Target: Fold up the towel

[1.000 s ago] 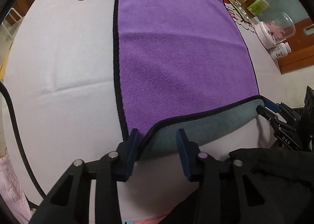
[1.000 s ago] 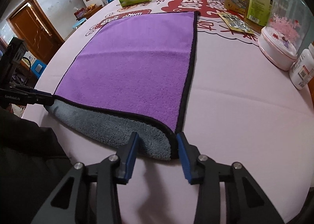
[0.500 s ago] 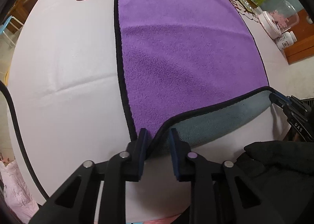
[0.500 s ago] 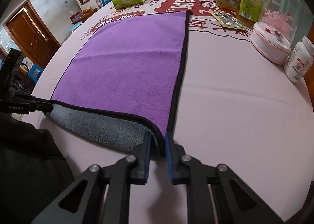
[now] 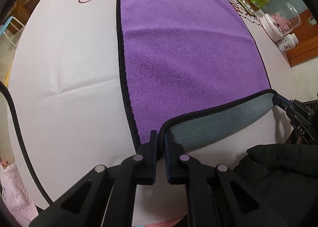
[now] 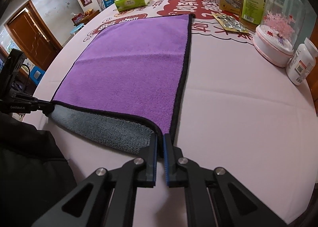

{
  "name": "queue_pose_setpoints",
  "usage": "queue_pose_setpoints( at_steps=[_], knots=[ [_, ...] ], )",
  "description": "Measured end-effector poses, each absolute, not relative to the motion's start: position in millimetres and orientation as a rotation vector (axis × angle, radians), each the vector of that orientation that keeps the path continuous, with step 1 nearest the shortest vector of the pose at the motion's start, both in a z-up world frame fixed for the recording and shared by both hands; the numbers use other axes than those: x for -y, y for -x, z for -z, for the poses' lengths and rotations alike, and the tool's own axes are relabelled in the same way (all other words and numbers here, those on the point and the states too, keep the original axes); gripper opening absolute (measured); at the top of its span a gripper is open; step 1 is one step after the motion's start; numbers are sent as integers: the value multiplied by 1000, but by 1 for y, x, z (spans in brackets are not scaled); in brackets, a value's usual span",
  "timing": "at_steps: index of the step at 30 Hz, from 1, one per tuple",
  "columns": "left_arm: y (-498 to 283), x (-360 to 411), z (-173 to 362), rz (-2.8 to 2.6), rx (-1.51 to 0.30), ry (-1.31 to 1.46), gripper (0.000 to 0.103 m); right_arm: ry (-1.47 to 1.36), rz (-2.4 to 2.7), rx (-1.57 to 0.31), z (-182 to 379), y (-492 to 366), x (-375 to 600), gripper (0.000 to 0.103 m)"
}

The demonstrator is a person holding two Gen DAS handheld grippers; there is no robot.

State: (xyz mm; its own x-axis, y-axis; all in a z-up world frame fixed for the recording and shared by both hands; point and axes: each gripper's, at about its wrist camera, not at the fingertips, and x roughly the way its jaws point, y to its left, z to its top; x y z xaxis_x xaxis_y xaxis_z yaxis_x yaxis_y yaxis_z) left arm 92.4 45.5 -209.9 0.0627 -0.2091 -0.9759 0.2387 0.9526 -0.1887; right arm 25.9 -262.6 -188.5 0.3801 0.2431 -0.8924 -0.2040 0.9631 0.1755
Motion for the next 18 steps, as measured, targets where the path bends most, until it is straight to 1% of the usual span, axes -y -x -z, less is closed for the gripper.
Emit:
queue_pose_setpoints(
  at_steps=[8, 18],
  knots=[
    [-100, -42, 192, 332, -1427, -11, 4, -35, -296, -1117, 179, -27, 265, 5],
    [-124, -39, 136, 323, -1292, -8, 4, -44, -307, -1000, 143, -44, 270, 5]
  ],
)
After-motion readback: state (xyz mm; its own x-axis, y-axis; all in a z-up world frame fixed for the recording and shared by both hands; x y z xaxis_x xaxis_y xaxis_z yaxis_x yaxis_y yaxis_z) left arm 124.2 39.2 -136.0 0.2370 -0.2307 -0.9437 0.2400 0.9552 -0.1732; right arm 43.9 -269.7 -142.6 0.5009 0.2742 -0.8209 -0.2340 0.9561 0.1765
